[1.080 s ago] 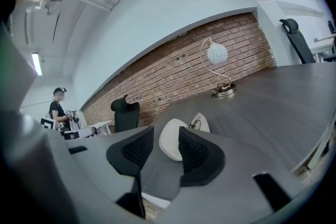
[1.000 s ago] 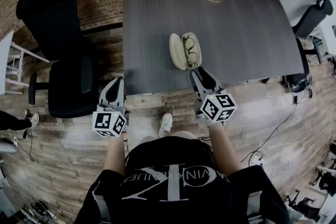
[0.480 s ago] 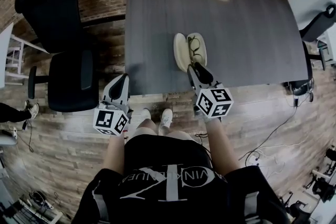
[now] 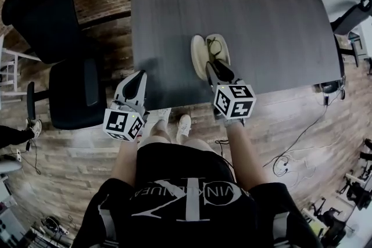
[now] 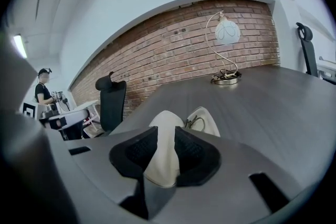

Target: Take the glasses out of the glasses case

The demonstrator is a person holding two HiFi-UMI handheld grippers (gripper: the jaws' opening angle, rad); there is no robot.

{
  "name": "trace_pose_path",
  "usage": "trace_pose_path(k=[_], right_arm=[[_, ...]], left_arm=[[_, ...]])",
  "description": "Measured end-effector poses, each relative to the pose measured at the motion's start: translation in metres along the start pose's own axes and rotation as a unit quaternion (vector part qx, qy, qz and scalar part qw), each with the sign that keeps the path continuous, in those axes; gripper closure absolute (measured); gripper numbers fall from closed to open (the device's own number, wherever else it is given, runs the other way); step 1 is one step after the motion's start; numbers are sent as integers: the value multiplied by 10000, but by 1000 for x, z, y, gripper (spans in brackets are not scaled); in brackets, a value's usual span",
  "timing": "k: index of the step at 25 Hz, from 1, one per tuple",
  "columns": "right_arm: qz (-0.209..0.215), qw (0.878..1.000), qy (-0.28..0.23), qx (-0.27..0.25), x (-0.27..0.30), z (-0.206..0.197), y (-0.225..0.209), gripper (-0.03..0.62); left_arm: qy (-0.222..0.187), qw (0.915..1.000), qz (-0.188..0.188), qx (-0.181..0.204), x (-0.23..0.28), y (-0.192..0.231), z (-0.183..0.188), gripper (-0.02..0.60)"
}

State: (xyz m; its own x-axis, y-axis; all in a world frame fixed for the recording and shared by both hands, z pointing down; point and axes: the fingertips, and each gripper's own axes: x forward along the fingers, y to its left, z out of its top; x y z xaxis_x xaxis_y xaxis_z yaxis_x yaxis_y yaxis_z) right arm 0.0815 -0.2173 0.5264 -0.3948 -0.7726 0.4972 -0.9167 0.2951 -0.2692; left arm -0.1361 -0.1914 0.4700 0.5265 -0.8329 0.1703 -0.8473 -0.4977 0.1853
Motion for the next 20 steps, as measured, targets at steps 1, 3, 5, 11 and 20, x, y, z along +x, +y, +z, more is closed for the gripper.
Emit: trace_pose_path(k=[1, 3, 5, 11, 20], right_arm=[[-72, 9999, 81, -13, 3, -2, -2, 488], [-243, 9992, 294, -102, 11, -7, -7, 488], [-397, 9975, 526, -250, 19, -12, -11, 488], [-681, 9923, 952, -403, 26, -22, -22, 488], [-976, 9888, 1123, -137, 34, -24, -46, 520]], left_arm=[[7, 10000, -58, 15, 6, 0, 0, 566], [35, 9998, -168, 43, 15, 1, -1, 566], [80, 9996, -260, 54, 25, 4, -1, 566], [140, 9991, -388, 26, 40, 10, -4, 566], [217, 9984, -509, -65, 58, 15, -13, 566]])
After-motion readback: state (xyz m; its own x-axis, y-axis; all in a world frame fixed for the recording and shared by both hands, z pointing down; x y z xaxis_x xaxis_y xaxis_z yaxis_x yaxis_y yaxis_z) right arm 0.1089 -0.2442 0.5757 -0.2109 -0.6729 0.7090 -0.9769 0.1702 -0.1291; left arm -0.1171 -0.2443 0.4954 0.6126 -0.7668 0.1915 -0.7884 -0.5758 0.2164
